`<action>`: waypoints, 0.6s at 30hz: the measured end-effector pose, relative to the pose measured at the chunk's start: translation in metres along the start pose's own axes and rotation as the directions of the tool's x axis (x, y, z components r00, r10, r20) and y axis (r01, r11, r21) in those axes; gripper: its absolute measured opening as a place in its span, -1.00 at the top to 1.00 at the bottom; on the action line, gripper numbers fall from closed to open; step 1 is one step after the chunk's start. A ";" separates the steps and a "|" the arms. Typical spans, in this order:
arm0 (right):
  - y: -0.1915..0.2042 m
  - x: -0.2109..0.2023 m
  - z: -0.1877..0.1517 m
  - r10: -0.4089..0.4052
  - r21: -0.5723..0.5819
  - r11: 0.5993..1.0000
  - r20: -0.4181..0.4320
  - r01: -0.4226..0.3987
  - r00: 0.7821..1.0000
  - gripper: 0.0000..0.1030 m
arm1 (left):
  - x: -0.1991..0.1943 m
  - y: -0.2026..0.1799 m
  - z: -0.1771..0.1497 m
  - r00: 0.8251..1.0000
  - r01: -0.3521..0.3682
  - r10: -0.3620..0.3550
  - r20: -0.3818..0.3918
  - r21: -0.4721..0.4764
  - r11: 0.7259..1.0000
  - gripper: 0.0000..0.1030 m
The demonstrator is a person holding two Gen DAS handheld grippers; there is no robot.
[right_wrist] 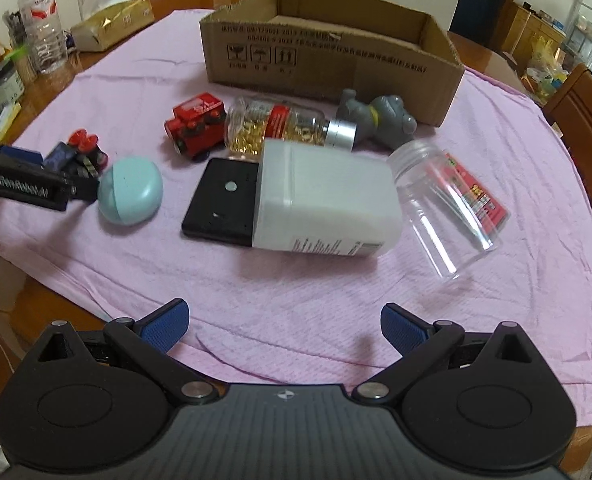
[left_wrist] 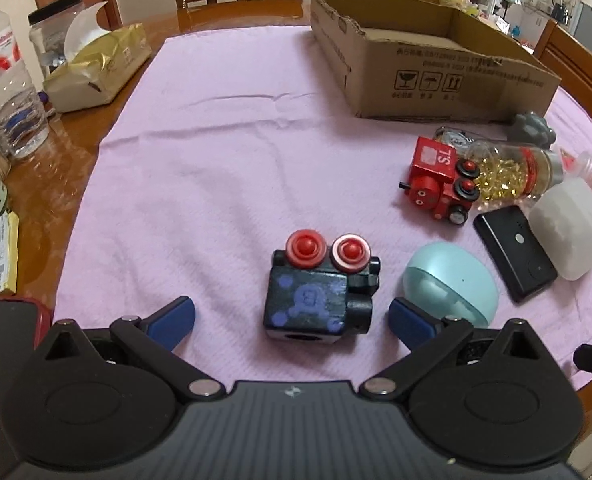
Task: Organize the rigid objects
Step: 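Grasp the blue toy block with the left tool while the right tool grasps the white plastic bottle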
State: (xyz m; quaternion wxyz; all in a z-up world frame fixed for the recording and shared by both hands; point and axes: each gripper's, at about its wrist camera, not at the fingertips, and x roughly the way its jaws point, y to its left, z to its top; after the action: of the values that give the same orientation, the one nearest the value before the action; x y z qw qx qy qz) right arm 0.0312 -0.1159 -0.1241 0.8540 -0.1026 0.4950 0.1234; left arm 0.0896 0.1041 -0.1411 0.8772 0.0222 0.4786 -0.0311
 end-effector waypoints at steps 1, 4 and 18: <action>-0.001 0.002 -0.001 -0.002 -0.001 1.000 -0.001 0.002 1.000 -1.00 | 0.000 0.000 0.000 1.000 0.001 -0.001 0.000 0.000 1.000 -0.99; -0.006 0.007 -0.003 -0.004 0.008 1.000 -0.005 0.005 1.000 -1.00 | 0.001 0.000 0.001 1.000 -0.001 0.001 -0.011 -0.001 1.000 -0.99; -0.022 0.016 -0.006 0.050 -0.010 0.999 0.030 -0.049 0.998 -1.00 | -0.005 -0.005 0.003 0.999 0.024 -0.026 0.032 0.038 0.999 -0.41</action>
State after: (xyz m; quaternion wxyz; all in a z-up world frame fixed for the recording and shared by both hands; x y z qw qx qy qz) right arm 0.0405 -0.1372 -0.1395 0.8576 -0.0925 0.4836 0.1484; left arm 0.0888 0.0988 -0.1358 0.8837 0.0324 0.4640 -0.0515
